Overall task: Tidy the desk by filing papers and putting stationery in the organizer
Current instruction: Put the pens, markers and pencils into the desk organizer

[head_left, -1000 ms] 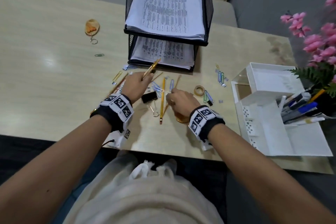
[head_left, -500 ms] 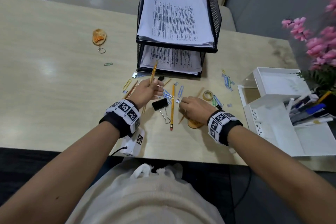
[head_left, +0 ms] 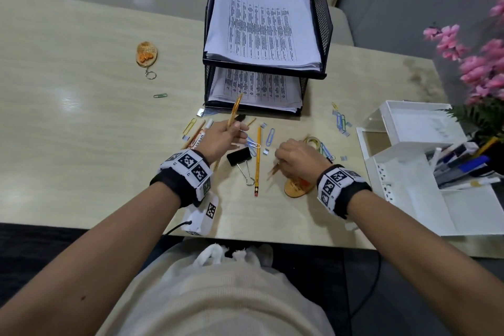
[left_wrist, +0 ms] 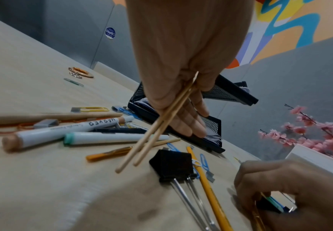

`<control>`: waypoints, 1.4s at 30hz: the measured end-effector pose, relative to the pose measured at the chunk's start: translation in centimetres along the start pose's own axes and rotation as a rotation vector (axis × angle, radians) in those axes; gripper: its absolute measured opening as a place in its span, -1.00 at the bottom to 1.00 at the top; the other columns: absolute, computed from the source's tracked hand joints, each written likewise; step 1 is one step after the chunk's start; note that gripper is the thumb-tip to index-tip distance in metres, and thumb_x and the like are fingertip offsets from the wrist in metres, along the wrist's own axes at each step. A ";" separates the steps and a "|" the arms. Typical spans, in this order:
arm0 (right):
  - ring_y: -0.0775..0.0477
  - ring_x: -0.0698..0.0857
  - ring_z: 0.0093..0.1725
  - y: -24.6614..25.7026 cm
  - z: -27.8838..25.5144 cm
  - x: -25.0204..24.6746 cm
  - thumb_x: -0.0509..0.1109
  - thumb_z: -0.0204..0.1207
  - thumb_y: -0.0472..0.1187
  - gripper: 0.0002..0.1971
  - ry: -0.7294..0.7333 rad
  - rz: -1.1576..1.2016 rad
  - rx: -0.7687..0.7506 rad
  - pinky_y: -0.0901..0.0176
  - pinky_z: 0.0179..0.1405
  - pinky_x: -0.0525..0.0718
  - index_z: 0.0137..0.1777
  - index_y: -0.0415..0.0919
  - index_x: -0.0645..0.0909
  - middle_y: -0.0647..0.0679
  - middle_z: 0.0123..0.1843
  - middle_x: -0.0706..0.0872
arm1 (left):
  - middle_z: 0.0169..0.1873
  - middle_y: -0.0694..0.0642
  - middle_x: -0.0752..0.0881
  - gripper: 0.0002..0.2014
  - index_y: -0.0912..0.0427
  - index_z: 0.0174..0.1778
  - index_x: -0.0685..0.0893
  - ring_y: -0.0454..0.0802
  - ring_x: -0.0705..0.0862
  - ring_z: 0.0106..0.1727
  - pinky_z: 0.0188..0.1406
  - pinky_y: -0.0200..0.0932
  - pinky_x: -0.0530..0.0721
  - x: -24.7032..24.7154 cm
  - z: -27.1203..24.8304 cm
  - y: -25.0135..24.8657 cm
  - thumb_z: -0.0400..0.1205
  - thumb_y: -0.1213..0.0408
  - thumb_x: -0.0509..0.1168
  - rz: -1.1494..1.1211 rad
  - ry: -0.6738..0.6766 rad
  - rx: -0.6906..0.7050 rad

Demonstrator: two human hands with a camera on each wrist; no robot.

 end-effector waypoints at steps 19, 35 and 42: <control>-0.33 0.65 0.00 4.4 2.5 0.2 0.27 0.50 -0.28 -0.85 -0.039 0.637 0.907 0.08 -0.14 0.52 -0.11 -0.38 0.59 -0.37 0.02 0.70 | -0.50 0.01 0.30 -0.73 -0.02 -0.30 0.34 -0.11 0.24 -0.57 -0.65 -0.33 0.22 -0.7 -1.3 -0.5 0.73 0.05 0.05 0.084 -0.020 0.010; 0.26 0.55 -0.59 9.2 3.8 -2.7 0.43 0.31 -0.49 -0.77 -0.447 1.092 0.760 0.44 -0.57 0.52 -0.44 -0.20 0.52 -0.04 -0.46 0.61 | -0.57 0.06 0.70 -0.71 0.21 -0.16 0.49 -0.17 0.67 -0.63 -0.66 -0.39 0.63 -3.8 -1.0 1.2 0.78 0.29 -0.07 -0.420 -0.037 -0.289; 0.15 0.56 -0.45 11.6 8.1 -0.5 0.46 0.38 -0.38 -0.71 -0.345 0.999 0.605 0.23 -0.32 0.55 -0.48 -0.09 0.52 0.04 -0.48 0.59 | -0.36 0.16 0.73 -0.66 0.18 -0.29 0.44 -0.03 0.72 -0.33 -0.58 -0.32 0.64 -7.1 -0.8 0.6 0.78 0.27 -0.08 -0.519 -0.015 -0.237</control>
Point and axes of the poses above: each hand's wrist, its own z-axis towards the middle knuckle, its own x-axis out of the palm, y = z × x, the point moved 2 cm from there along z, towards the middle knuckle
